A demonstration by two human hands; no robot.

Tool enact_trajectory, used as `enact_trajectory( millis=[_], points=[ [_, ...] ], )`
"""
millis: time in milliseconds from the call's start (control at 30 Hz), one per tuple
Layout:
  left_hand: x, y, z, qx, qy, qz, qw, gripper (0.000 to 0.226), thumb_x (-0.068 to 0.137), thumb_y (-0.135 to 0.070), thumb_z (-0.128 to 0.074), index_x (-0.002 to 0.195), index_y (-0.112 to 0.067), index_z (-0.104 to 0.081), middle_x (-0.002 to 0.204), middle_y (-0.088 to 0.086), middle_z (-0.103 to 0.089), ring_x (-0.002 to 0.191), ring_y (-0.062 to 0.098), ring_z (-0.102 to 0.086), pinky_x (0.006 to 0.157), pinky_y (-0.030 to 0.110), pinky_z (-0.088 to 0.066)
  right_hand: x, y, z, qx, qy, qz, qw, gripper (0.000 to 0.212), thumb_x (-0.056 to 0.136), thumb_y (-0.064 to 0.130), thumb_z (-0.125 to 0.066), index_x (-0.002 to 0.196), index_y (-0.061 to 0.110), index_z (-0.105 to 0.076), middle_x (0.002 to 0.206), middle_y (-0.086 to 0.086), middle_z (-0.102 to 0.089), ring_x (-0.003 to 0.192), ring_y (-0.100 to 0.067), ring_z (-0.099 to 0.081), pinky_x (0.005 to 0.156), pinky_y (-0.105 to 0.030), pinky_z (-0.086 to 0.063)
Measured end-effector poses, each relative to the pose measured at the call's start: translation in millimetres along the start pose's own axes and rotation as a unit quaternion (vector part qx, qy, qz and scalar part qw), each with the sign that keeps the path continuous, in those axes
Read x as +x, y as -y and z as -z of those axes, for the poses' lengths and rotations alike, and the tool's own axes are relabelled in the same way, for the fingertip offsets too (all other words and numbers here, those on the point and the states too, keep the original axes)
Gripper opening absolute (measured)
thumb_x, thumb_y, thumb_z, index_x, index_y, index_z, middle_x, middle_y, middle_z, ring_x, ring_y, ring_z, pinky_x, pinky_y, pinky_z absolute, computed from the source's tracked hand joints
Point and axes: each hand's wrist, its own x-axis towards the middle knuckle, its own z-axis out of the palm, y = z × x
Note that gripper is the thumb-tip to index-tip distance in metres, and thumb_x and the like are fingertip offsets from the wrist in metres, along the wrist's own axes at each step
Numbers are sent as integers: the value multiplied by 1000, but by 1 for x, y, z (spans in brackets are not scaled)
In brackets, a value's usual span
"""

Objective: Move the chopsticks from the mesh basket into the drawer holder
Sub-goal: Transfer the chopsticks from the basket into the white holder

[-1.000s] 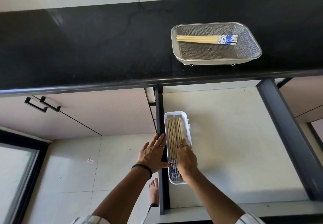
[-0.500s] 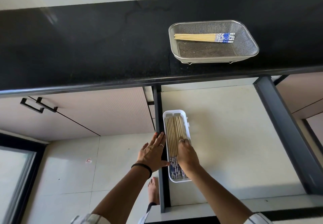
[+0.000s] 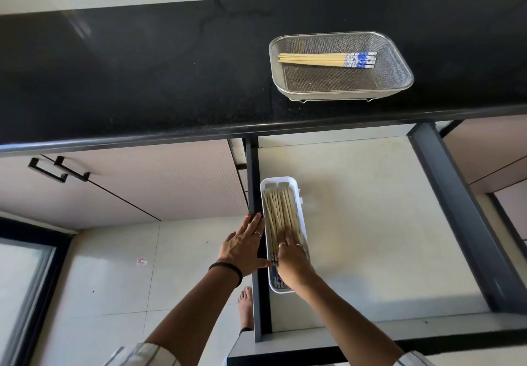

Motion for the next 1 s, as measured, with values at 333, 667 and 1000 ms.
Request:
enact_trajectory(
  millis=[333,667,1000],
  points=[
    [-1,-3,1,-5,7,10,1000,106,83,-47,-68,154,-18,5,161,-5,12,148,15,10,119,39,-22,2,13,5,50,4,-12,999,72,96,8,-47,148,-4,2,158,-21,9,147,-35,4,119,-39,-7],
    [1,-4,0,-18,25,8,999,124,71,-45,-80,153,-15,9,160,-2,18,147,17,14,119,38,-21,-6,-4,5,40,64,-10,997,68,96,2,-43,150,0,-2,159,-17,12,148,-31,5,121,-38,-10],
    [-1,-3,-5,-12,20,7,1000,136,63,-52,-82,151,-16,15,158,-1,24,146,20,18,119,38,-21,-13,-5,16,86,78,14,993,69,91,-11,-37,151,8,-10,161,-5,4,148,-23,-3,119,-31,-11]
  ],
)
